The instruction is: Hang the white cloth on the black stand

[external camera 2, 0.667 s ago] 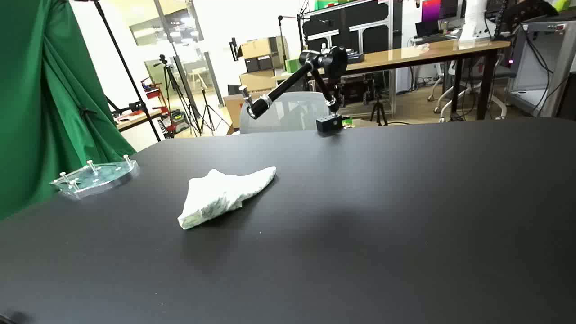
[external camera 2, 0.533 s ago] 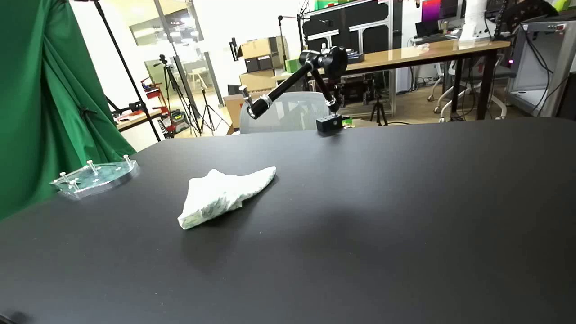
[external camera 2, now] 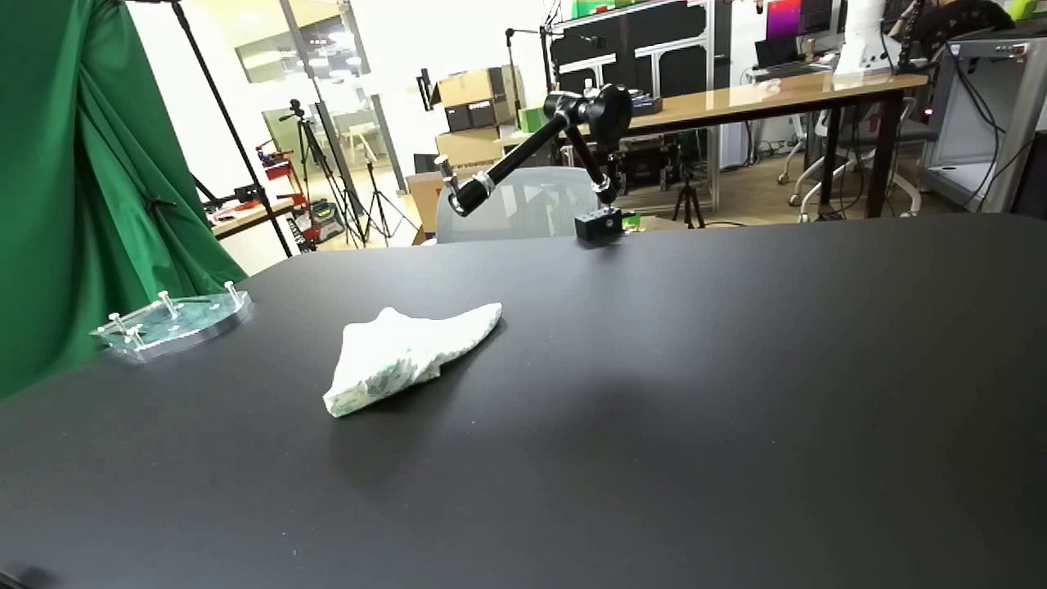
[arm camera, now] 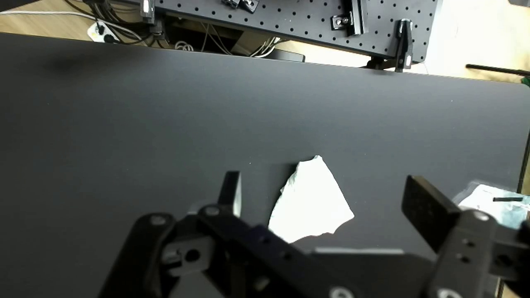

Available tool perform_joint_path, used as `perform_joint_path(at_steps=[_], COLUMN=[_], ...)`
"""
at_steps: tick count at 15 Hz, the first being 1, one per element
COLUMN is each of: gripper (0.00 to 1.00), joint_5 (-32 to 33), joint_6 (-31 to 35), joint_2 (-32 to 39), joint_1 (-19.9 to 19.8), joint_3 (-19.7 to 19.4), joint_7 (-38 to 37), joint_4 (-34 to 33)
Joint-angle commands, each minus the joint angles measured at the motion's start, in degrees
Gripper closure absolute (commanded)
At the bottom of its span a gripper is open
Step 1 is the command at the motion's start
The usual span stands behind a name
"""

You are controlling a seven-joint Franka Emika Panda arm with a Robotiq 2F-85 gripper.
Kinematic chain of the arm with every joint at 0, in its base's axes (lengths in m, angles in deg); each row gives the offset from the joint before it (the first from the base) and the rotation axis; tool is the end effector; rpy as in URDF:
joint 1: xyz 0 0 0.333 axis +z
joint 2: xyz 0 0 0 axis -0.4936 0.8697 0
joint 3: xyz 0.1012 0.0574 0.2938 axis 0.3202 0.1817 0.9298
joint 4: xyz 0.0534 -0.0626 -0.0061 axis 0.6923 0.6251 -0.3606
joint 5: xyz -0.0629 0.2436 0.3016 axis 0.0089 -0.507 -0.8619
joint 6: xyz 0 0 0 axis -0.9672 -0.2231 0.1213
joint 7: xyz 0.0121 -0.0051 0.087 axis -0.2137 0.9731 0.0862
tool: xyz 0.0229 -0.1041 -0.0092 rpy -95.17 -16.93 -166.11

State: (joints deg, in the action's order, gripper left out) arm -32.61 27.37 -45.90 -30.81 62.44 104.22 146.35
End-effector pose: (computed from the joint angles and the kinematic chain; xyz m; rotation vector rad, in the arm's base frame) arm 0.3795 -0.1333 0.5732 -2.9188 -0.2346 0.2513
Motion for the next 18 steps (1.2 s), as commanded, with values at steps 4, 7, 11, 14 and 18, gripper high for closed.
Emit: perform_joint_path(at_steps=[4, 7, 11, 14, 18], gripper=[0.00, 0.00, 0.00, 0.00, 0.00], joint_5=[0.04, 1.85, 0.91, 0.36, -0.02], joint_6=[1.11, 9.53, 20.43, 30.74, 50.21], joint_2=[0.09, -1.39, -3.57, -5.69, -7.71], joint_1=[-1.27, -0.68, 0.84, 2.55, 4.66], joint_3=[1.70, 4.27, 8.15, 10.97, 13.55], joint_7=[-0.40, -0.34, -0.68, -1.25, -3.25], joint_4=[0.98, 6.89, 17.19, 26.24, 37.26])
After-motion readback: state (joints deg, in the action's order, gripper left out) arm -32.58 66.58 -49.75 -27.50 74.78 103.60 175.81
